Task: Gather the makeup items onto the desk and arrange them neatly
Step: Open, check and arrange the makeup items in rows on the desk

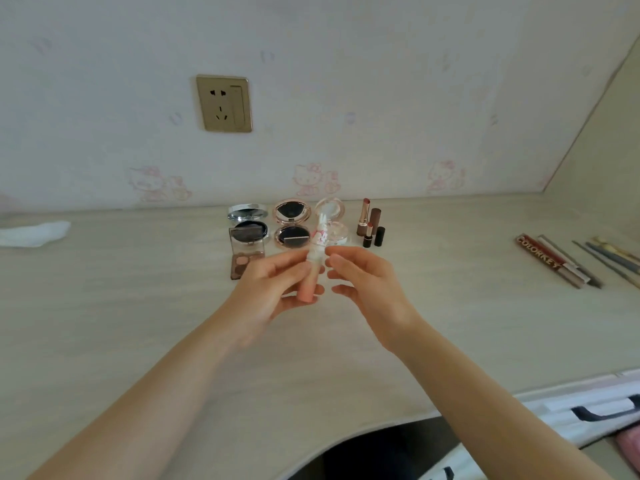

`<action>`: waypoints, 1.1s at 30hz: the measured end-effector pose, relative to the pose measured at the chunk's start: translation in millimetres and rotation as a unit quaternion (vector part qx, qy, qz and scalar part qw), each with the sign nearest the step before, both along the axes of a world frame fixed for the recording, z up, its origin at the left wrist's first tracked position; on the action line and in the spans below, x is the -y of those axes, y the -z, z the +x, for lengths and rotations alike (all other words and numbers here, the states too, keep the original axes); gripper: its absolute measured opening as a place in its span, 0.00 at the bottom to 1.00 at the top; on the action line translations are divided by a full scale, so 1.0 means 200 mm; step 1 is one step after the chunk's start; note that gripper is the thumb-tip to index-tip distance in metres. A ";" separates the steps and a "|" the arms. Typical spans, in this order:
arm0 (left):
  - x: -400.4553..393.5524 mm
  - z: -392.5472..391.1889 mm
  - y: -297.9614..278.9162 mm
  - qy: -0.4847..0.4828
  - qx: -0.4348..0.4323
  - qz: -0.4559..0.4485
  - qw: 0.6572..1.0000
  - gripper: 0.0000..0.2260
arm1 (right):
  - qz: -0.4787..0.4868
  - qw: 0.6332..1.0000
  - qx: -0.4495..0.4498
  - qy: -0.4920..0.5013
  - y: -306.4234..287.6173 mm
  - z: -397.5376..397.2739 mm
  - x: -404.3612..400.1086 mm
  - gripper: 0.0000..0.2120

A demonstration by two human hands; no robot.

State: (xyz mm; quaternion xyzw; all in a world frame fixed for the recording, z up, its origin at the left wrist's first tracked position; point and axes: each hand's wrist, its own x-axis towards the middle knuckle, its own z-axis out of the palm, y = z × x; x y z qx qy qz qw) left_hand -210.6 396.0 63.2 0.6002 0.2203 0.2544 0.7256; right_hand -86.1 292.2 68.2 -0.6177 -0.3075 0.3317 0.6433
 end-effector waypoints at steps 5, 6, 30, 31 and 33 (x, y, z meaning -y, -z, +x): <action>-0.03 -0.07 0.06 -0.043 -0.004 -0.021 0.999 0.10 | 0.006 0.999 0.043 -0.025 0.02 -0.07 -0.09 0.09; -0.04 -0.07 0.07 -0.054 -0.001 -0.025 0.998 0.09 | 0.009 0.999 0.038 -0.021 0.03 -0.08 -0.10 0.10; 0.00 -0.07 0.13 -0.082 -0.024 0.152 0.985 0.06 | 0.090 0.996 0.021 0.000 0.08 -0.04 -0.09 0.09; 0.00 -0.07 0.13 -0.082 -0.021 0.148 0.985 0.07 | 0.089 0.996 0.031 -0.008 0.08 -0.05 -0.09 0.08; 0.01 -0.07 0.14 -0.082 -0.017 0.141 0.986 0.07 | 0.083 0.995 0.058 -0.021 0.08 -0.06 -0.10 0.09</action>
